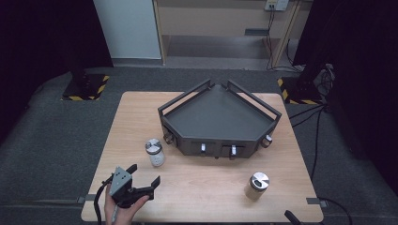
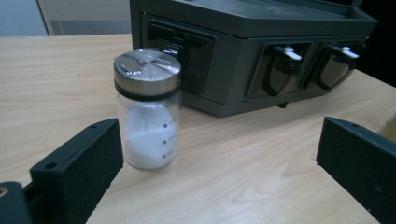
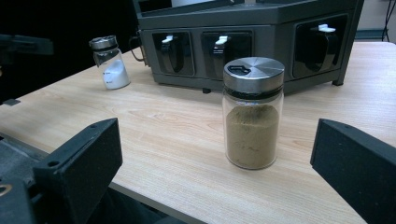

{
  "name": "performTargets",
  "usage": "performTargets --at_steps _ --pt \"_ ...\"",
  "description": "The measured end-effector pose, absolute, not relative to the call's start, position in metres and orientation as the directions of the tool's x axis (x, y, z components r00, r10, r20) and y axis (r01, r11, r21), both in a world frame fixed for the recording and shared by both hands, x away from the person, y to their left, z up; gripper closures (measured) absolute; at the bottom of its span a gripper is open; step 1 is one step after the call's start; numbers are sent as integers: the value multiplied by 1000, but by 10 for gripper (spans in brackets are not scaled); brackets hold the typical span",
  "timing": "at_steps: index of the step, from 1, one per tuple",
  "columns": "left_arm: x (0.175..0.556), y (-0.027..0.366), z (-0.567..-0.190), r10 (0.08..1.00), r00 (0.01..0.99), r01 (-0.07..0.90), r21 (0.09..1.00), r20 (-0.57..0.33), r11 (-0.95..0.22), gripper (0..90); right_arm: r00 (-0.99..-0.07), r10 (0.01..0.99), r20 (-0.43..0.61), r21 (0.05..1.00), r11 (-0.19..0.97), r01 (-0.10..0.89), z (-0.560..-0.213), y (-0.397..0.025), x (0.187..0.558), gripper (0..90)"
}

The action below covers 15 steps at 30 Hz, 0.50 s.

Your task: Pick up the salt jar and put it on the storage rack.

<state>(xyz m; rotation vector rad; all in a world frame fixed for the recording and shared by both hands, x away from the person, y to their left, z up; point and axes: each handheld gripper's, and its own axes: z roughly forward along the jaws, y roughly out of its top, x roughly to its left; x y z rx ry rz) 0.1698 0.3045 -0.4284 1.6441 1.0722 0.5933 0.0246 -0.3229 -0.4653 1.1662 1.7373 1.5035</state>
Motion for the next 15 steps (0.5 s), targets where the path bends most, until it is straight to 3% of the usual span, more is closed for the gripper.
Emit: performTargets --at_steps 5,15 --pt "204 297 -429 888 449 385 918 -95 -96 0 -468 875 127 968 -6 251 -465 -323 24 23" --pt "231 278 -451 923 379 365 927 -59 -91 32 -467 875 128 966 -4 259 -466 -323 27 23"
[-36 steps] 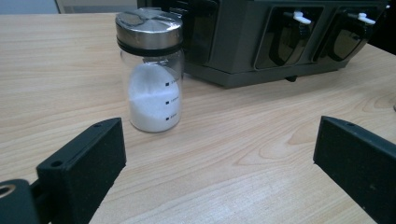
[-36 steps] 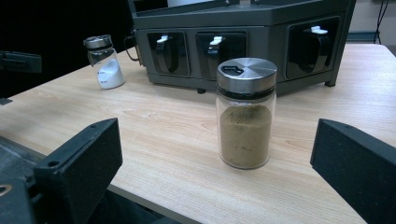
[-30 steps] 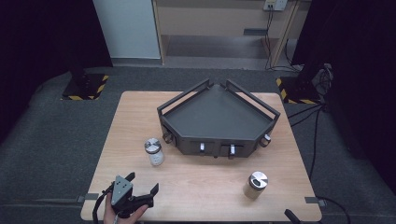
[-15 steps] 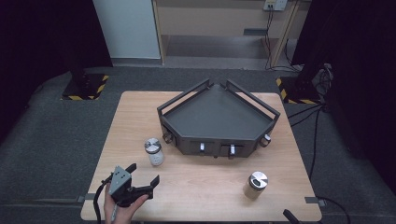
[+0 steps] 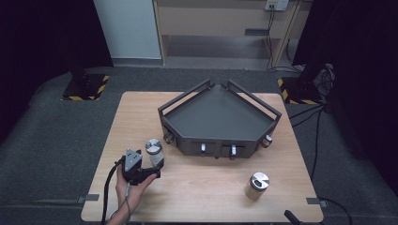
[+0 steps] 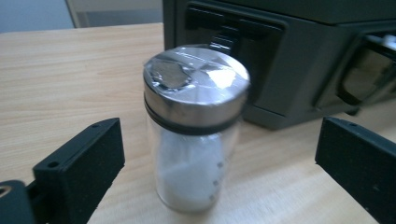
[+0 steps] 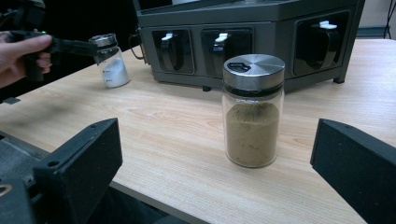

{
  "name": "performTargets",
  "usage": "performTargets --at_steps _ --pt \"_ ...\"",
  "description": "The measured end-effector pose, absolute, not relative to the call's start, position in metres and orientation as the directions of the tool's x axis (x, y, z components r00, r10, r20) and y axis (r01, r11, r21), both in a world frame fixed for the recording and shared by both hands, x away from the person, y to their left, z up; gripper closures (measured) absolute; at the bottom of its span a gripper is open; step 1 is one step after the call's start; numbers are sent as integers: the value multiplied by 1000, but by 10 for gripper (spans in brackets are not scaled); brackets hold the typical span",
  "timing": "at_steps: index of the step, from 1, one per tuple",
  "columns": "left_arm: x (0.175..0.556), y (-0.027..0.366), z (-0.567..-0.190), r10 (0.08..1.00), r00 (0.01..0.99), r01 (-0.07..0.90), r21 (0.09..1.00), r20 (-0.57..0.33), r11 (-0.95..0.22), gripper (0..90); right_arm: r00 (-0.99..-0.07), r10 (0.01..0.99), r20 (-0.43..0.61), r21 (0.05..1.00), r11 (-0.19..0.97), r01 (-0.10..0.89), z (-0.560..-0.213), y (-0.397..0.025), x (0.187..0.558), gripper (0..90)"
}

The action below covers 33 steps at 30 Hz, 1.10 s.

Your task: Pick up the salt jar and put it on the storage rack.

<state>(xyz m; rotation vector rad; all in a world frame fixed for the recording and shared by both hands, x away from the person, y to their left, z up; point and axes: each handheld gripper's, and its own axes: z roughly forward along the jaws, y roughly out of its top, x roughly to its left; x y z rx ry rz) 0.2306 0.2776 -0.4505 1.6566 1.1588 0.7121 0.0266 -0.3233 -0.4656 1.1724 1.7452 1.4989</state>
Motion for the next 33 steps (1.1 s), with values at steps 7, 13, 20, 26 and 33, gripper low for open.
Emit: performTargets --at_steps 7,13,20,26,33 --pt "244 267 -460 932 356 373 924 -63 -80 43 -463 876 136 964 -8 267 -466 -324 28 23" --pt "253 267 -466 935 349 380 921 -57 -86 61 -460 877 138 962 -9 271 -466 -325 28 23" --pt "260 271 -473 932 357 370 926 -65 -77 146 -459 878 135 962 -4 275 -466 -324 29 23" --pt "263 270 -478 927 371 365 926 -53 -93 230 -459 878 137 960 -3 281 -466 -324 30 23" --pt "263 272 -481 926 374 354 930 -44 -99 294 -458 878 137 959 -3 282 -467 -324 31 23"
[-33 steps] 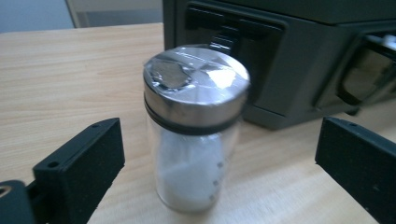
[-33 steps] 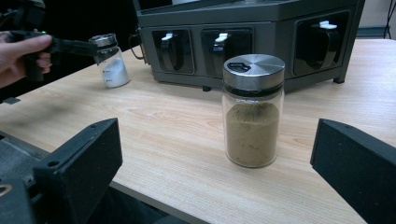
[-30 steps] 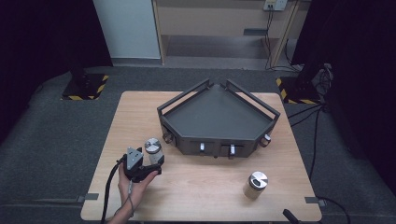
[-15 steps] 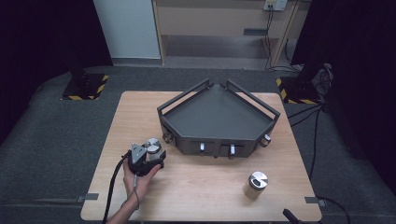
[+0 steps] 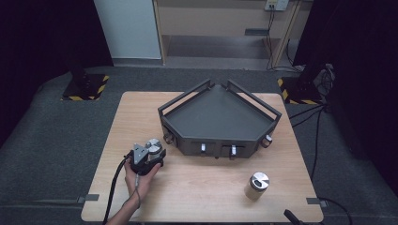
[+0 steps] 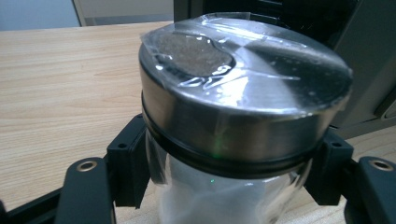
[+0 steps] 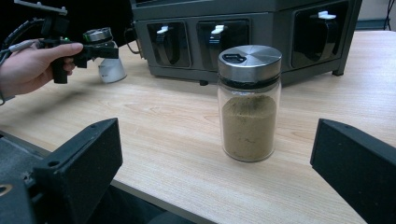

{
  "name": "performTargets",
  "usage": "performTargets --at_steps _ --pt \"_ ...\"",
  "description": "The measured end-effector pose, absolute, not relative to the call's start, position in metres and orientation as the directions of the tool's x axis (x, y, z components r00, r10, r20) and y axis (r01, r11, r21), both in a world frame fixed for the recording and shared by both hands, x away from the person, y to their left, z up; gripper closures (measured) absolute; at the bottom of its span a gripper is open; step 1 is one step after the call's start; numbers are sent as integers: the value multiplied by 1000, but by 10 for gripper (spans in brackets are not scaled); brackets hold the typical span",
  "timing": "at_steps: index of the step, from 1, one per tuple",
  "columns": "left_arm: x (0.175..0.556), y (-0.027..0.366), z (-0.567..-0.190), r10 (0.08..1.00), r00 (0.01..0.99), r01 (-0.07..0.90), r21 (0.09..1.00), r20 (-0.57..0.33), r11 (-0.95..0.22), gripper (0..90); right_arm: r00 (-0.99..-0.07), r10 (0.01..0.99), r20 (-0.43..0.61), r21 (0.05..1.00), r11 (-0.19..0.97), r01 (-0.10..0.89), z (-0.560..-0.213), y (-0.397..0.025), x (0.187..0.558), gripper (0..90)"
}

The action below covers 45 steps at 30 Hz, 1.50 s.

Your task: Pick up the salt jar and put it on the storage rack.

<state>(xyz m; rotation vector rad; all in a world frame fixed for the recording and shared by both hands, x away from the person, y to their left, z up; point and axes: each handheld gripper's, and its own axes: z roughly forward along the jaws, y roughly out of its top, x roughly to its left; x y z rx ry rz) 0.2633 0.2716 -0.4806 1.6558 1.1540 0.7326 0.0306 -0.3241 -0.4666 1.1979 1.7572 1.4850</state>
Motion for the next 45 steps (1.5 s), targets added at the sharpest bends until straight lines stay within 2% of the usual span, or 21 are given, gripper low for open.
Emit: performTargets --at_steps 17,24,27,35,45 --pt "263 275 -483 920 391 338 935 -38 -105 300 -458 878 138 960 -5 279 -466 -326 31 24" --pt "258 275 -476 914 401 326 942 -64 -77 301 -464 876 132 962 -1 272 -466 -326 30 24" --pt "252 277 -468 915 396 310 949 -74 -58 302 -463 876 132 962 -1 272 -466 -326 29 24" --pt "229 280 -430 902 431 211 972 1 -102 302 -467 875 124 964 6 266 -466 -324 28 24" --pt "212 274 -401 885 465 138 989 -23 -47 302 -462 879 116 964 12 264 -465 -323 27 24"
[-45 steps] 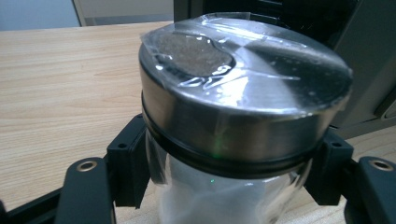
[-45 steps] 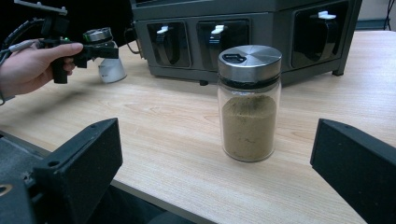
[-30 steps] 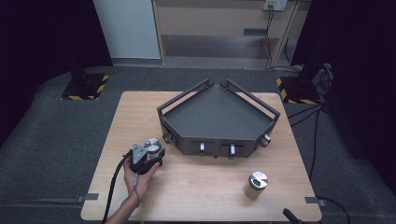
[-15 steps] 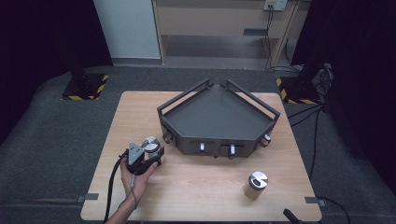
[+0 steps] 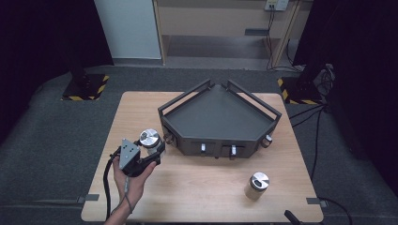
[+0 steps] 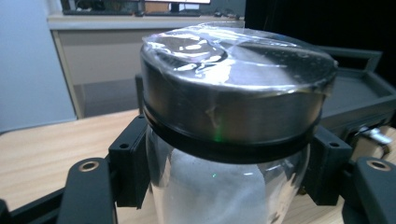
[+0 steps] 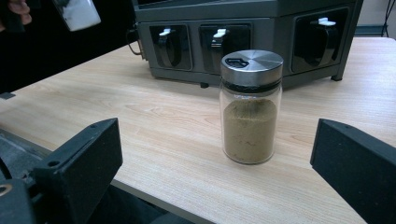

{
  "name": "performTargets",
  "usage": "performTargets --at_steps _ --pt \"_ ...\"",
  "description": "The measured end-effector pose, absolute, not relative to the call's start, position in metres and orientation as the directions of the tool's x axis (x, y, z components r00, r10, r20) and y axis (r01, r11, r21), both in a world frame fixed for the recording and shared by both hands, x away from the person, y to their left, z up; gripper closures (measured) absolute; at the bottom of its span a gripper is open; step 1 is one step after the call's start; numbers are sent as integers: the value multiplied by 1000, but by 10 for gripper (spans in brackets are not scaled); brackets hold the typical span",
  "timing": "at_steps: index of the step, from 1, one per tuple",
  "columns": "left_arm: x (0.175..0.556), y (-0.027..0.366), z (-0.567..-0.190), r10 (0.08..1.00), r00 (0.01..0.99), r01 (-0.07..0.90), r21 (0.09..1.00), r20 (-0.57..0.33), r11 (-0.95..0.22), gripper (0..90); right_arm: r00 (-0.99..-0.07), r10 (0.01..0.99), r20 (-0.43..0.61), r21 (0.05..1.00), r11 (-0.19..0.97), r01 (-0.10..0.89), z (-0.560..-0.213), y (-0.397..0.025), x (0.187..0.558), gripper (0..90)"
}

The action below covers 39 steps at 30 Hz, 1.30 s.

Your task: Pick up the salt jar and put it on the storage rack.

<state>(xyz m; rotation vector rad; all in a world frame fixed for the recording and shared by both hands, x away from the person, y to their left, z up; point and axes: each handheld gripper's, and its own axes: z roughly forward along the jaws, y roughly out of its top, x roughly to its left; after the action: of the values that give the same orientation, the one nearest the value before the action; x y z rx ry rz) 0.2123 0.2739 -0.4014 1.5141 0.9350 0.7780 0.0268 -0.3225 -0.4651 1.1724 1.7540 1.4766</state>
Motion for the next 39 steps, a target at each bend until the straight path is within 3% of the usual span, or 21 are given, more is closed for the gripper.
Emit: performTargets --at_steps 12,29,39 --pt "215 267 -392 873 488 123 990 2 -71 303 -468 876 118 965 11 264 -465 -322 27 24" --pt "294 219 -357 858 513 73 995 19 -66 303 -456 880 132 963 -5 270 -466 -324 27 24" --pt "306 215 -338 860 509 47 996 41 -75 303 -455 880 136 962 -8 272 -466 -324 28 24"
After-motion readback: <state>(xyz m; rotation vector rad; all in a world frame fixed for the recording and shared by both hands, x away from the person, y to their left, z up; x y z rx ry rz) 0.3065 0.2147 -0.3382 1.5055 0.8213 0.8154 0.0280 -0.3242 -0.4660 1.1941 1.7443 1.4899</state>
